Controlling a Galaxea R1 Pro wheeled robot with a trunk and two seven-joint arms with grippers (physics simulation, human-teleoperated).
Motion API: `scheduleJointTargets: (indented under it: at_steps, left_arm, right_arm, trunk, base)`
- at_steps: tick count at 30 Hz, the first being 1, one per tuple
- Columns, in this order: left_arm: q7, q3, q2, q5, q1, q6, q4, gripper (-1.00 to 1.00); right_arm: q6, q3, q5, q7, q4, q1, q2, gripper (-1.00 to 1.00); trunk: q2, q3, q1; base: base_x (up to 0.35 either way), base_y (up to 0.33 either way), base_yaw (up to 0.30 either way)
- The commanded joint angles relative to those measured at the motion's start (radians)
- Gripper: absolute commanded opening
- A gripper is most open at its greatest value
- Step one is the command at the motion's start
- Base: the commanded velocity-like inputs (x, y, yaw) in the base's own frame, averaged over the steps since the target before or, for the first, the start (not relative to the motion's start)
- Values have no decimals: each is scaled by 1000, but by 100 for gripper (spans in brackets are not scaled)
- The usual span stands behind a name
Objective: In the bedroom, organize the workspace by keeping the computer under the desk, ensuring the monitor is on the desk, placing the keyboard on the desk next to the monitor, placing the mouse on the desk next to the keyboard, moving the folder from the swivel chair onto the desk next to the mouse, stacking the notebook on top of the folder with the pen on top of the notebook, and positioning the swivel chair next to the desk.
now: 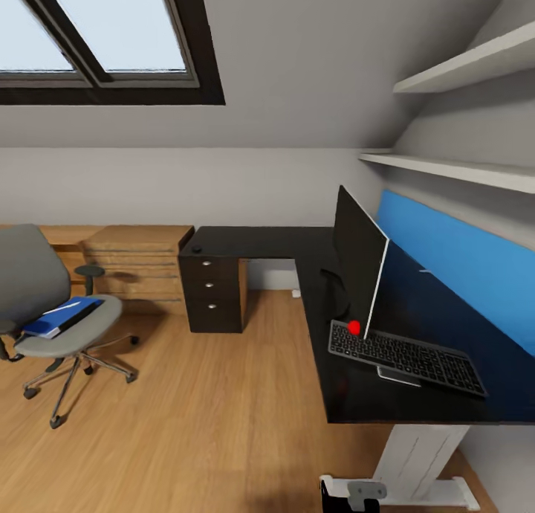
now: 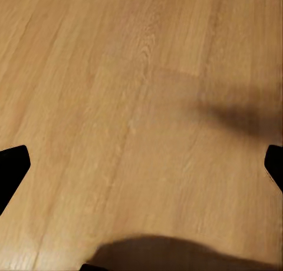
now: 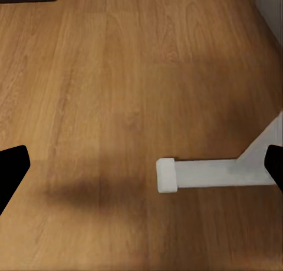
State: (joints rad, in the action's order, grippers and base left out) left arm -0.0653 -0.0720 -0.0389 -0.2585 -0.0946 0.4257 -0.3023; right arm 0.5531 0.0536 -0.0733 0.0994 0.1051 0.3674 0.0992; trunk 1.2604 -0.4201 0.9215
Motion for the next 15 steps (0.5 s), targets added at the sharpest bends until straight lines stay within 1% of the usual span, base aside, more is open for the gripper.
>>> scheduleJointTargets:
  at_steps: [1,15]
  left_arm:
    - [-7,-8,1,-5,-1,4,0,100]
    - [-7,-6,1,-7,-1,5,0,100]
  right_arm:
    - [2,5,-8,4,-1,1,0,100]
    - [2,5,-10,2,-1,1,0,100]
  trunk:
    - [1,-1,0]
    - [1,-1,0]
  base:
    - [0,-315,-56]
    - [0,-328,-10]
